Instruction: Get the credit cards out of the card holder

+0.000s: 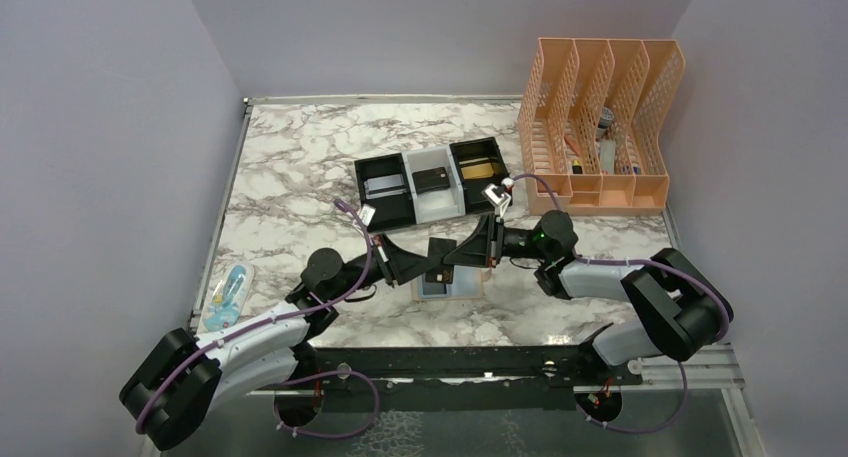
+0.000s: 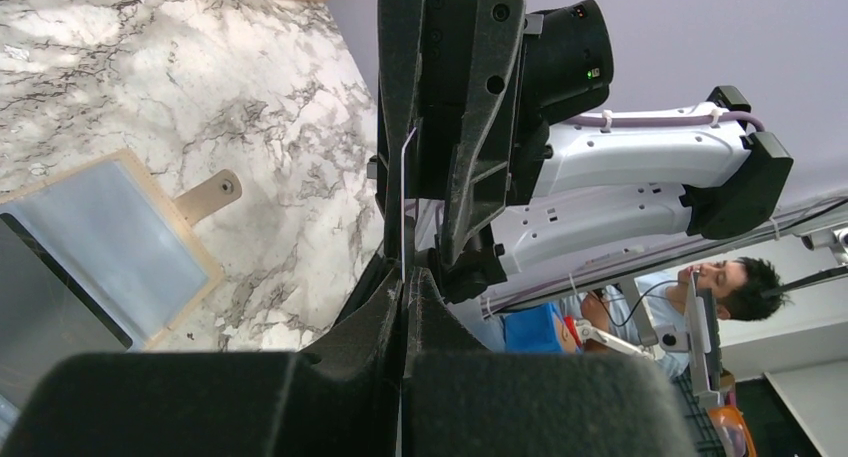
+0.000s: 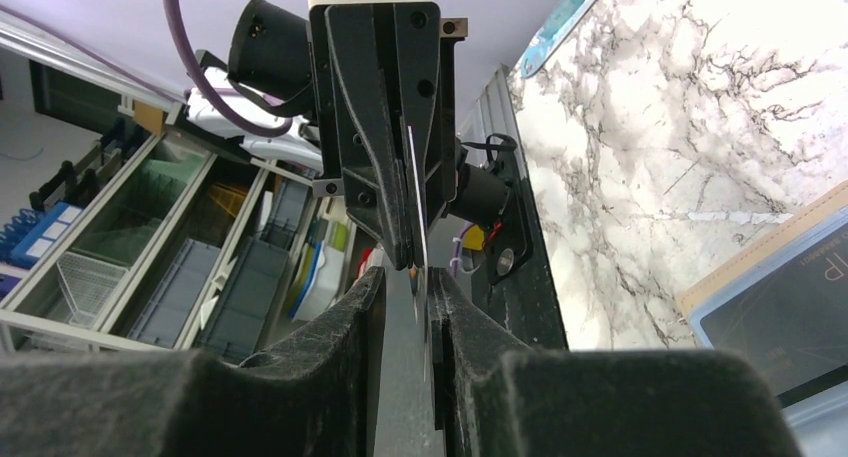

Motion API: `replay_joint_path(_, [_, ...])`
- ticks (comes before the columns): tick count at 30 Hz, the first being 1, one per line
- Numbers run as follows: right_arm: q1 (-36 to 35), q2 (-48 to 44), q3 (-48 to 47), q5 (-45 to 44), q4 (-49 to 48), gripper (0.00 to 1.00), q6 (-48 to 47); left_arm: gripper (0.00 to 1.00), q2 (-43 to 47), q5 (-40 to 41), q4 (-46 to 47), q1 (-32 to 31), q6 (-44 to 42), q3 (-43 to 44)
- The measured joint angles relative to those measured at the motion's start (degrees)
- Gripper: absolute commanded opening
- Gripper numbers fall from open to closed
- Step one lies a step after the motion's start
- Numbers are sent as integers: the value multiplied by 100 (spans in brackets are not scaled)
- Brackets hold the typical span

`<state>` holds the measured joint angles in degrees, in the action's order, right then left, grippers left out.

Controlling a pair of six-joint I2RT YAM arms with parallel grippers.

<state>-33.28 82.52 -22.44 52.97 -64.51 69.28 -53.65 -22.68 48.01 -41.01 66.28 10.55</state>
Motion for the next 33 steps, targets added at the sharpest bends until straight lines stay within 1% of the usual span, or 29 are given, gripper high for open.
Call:
replay_joint_path(5, [-2,9,0,107,-33,20,55,0,-22,2,55,-55,0,2])
replay_joint_path(8, [-11,48,0,177,-63,16,63,0,-31,9,83,-90,-4,4])
replay_joint_path(16, [-15,83,0,223,-195,15,151,0,-72,61,164,-197,-13,4])
replay_joint_path(25, [-22,146,17,262,-374,1,284,0,-72,195,254,-291,-17,7])
replay_joint_path(29, [-26,184,72,256,-505,1,350,0,-35,243,243,-302,-20,4])
replay_joint_path(32, [-44,184,103,236,-592,1,363,21,26,260,227,-328,-22,-20])
replay_joint_path(33, [-44,184,105,229,-586,1,354,29,46,267,227,-332,-17,-35])
